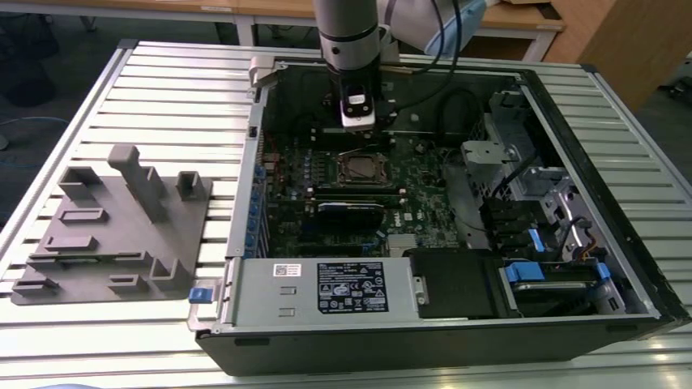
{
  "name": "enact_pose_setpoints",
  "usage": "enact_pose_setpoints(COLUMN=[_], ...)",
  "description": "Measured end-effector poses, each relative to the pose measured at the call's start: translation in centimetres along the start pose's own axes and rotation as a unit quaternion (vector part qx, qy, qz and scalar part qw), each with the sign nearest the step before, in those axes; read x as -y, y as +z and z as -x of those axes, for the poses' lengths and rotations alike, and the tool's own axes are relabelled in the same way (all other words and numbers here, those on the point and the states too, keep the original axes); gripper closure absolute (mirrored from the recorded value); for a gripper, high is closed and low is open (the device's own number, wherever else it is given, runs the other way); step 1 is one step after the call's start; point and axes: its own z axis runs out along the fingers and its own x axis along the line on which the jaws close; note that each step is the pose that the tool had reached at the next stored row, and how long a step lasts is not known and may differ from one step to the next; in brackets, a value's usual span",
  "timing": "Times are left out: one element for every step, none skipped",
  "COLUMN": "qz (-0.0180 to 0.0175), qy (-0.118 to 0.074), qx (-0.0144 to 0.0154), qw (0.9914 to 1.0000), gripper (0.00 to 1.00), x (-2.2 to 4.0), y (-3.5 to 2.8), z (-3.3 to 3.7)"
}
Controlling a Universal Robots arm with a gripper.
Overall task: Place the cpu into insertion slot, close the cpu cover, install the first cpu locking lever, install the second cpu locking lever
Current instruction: 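Install the first cpu locking lever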
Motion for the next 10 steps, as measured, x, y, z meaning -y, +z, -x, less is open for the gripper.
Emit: enact_pose_setpoints(qz=[-0.0007, -0.0015, -0.0023, -0.0031, -0.0039, -0.0046, -0.0053, -0.0060, -0.0065, -0.0069], qy=[0.001, 0.003, 0.006, 0.009, 0.013, 0.017, 0.020, 0.024, 0.027, 0.029], qx=[0.0005, 0.0011, 0.0017, 0.0024, 0.0031, 0.0038, 0.0045, 0.0051, 0.0057, 0.0060], qw=[1.00000, 0.99999, 0.99998, 0.99995, 0.99990, 0.99984, 0.99977, 0.99969, 0.99960, 0.99955], gripper=[0.89, 0.89, 0.89, 0.89, 0.89, 0.89, 0.89, 0.89, 0.89, 0.89], x=[0.00, 0.00, 0.00, 0.01, 0.02, 0.03, 0.05, 0.05, 0.06, 0.06], y=[0.02, 0.04, 0.07, 0.12, 0.18, 0.26, 0.33, 0.40, 0.46, 0.50], z=[0.00, 0.00, 0.00, -0.01, -0.02, -0.03, -0.04, -0.05, -0.05, -0.05])
